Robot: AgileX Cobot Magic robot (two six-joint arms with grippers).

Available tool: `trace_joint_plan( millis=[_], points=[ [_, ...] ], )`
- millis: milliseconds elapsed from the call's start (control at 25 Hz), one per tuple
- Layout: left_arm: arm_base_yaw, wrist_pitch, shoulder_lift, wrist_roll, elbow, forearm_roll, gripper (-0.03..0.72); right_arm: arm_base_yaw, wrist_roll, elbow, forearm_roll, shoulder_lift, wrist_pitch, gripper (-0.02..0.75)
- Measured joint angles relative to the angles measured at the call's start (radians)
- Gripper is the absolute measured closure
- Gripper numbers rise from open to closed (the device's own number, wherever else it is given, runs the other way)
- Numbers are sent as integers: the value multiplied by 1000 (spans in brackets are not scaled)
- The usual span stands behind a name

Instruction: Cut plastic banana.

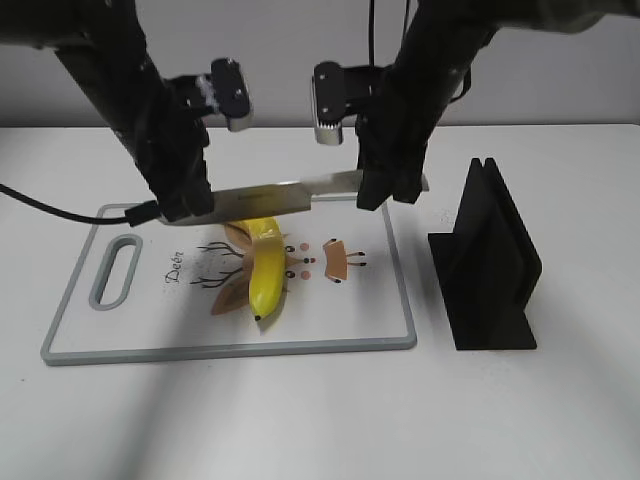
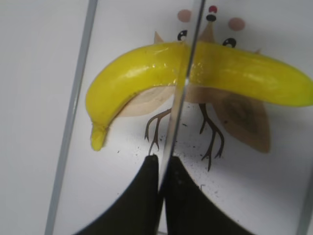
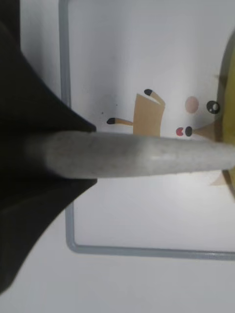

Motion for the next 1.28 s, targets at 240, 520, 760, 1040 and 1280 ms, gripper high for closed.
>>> trace_joint_plan(
  millis=[240,520,760,1040,1280],
  points=[
    [1,-43,137,-9,-23,-12,696,-10,86,-16,-16,148,-21,566],
    [2,-28,149,-30,-38,-24,689,-10,135,-25,-27,172,-13,556],
    [2,-32,133,-31,-36,-24,688,-10,142,-21,-30,152,-16,556],
    [-1,-7,33,-41,-9,-38,688,-3,147,0,-38,44,13,556],
    [-3,40,-156,-46,-9,-36,688,3,150,0,-34,-141,40,556]
  ],
)
